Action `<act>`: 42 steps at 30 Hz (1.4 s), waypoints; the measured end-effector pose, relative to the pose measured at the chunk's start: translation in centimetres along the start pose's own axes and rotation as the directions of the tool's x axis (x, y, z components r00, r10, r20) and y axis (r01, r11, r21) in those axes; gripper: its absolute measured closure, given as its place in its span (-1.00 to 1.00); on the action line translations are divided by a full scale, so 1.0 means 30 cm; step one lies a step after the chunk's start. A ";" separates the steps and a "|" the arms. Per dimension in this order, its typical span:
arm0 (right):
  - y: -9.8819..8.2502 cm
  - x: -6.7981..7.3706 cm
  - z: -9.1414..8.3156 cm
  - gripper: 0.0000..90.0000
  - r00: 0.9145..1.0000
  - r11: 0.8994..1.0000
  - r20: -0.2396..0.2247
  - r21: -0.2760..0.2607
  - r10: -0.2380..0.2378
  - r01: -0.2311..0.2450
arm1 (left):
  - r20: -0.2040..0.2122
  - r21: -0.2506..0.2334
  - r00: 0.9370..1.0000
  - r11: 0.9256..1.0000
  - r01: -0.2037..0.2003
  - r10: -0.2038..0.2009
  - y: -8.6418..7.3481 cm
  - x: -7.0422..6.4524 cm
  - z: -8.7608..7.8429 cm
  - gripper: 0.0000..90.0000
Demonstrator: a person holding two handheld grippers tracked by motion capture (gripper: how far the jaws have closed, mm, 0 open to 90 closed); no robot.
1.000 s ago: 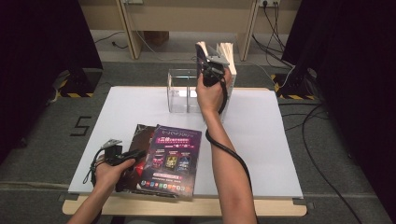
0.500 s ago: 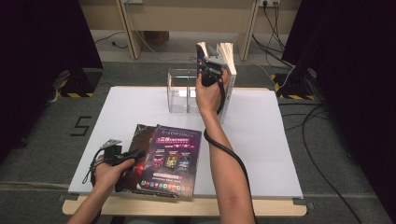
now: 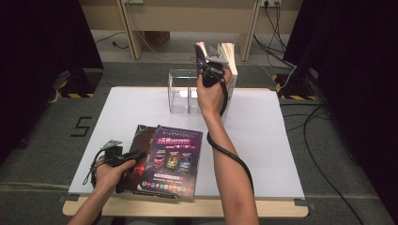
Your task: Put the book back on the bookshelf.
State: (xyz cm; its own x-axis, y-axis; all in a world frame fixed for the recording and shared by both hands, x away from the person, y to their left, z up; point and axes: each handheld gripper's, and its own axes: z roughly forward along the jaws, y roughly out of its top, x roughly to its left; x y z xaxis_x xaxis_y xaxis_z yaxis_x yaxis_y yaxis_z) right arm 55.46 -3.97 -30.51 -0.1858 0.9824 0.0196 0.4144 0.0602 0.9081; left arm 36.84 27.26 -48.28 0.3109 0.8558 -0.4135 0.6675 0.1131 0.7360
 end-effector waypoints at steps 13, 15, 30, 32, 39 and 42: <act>0.003 -0.016 0.003 0.75 1.000 0.998 0.003 0.058 0.012 -0.012 | 0.000 0.003 1.000 1.000 0.001 -0.001 -0.002 -0.002 0.002 0.28; 0.006 -0.016 0.005 0.80 1.000 0.998 0.011 0.065 0.017 -0.017 | 0.000 0.003 1.000 1.000 -0.002 0.002 -0.001 -0.001 0.001 0.28; -0.006 -0.022 0.017 0.85 0.997 0.997 0.035 -0.031 0.070 -0.069 | 0.000 0.002 1.000 1.000 -0.003 0.003 -0.002 0.002 0.003 0.29; -0.006 -0.025 0.020 0.85 0.997 0.997 0.037 -0.037 0.065 -0.064 | -0.001 0.002 1.000 1.000 -0.003 0.003 -0.002 0.002 0.003 0.29; -0.011 -0.018 0.020 0.78 0.998 0.999 0.060 -0.032 0.029 -0.028 | 0.001 0.002 1.000 1.000 -0.004 0.004 -0.003 -0.003 0.000 0.29; -0.010 -0.021 0.008 0.70 0.998 0.999 0.058 -0.039 0.018 -0.016 | -0.001 0.000 1.000 1.000 -0.004 0.004 -0.002 -0.003 0.001 0.29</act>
State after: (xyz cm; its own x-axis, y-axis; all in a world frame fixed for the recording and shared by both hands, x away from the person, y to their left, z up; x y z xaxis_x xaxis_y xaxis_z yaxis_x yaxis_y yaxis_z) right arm 55.67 -4.56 -30.88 -0.1263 0.9919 0.0115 0.3824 0.0380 0.9232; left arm 36.78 27.17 -48.30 0.3132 0.8566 -0.4100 0.6662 0.1095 0.7377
